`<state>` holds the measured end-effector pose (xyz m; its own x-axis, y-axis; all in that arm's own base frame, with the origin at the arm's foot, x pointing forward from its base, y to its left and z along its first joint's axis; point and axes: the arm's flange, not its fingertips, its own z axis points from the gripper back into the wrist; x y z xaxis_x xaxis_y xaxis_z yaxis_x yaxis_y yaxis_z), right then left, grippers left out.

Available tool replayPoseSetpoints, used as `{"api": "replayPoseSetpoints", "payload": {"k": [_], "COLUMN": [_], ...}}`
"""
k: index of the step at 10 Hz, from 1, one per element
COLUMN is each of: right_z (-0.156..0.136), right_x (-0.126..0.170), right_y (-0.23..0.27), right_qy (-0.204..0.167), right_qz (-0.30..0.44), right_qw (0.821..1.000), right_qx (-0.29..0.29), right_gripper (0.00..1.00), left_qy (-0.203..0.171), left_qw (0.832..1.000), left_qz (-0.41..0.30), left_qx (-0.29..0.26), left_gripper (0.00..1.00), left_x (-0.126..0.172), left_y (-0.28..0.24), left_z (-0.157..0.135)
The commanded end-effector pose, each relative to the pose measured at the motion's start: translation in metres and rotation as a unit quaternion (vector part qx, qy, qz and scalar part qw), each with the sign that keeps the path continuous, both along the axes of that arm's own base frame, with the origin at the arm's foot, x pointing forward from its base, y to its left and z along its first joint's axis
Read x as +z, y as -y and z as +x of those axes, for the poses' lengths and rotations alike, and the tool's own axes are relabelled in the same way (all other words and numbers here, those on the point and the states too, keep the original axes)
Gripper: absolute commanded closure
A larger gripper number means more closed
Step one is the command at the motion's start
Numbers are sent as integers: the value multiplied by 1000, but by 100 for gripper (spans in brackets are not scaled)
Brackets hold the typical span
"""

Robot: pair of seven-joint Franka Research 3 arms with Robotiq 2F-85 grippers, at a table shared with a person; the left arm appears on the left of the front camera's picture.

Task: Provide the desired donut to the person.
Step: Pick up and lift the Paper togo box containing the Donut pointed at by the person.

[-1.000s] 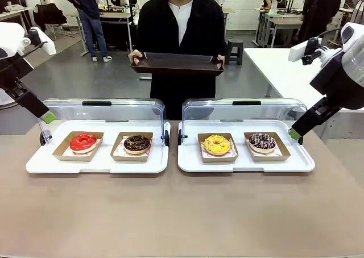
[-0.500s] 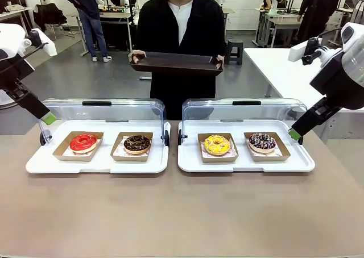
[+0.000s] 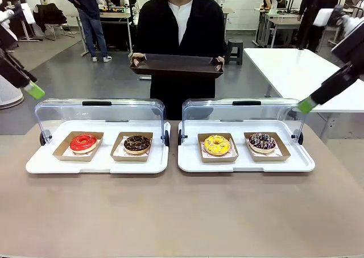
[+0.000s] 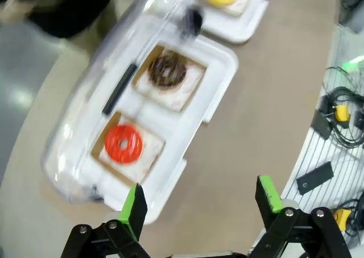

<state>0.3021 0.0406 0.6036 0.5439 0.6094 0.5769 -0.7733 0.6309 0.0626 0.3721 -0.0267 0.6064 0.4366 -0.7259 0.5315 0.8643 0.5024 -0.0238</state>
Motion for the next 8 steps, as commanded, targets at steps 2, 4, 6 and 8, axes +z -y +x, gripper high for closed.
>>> {"api": "replayPoseSetpoints", "payload": {"k": [2, 4, 6, 8], "right_z": [29, 51, 63, 64], "right_x": [2, -7, -10, -9], "right_y": [46, 84, 112, 126], "right_qy": [-21, -11, -31, -28], "right_qz": [150, 222, 246, 237], "right_qw": [974, 956, 948, 952], "right_qx": [166, 191, 200, 191], "right_gripper": [0, 0, 0, 0], "left_qy": [-4, 19, 31, 40], "left_qw": [980, 953, 940, 938], "left_qz": [-153, -249, -290, -300], "left_qx": [-129, -174, -180, -167], "left_gripper": [0, 0, 0, 0], "left_x": [-1, -6, -14, -20], "left_y": [-47, -85, -114, -132], "left_z": [23, 29, 32, 31]}}
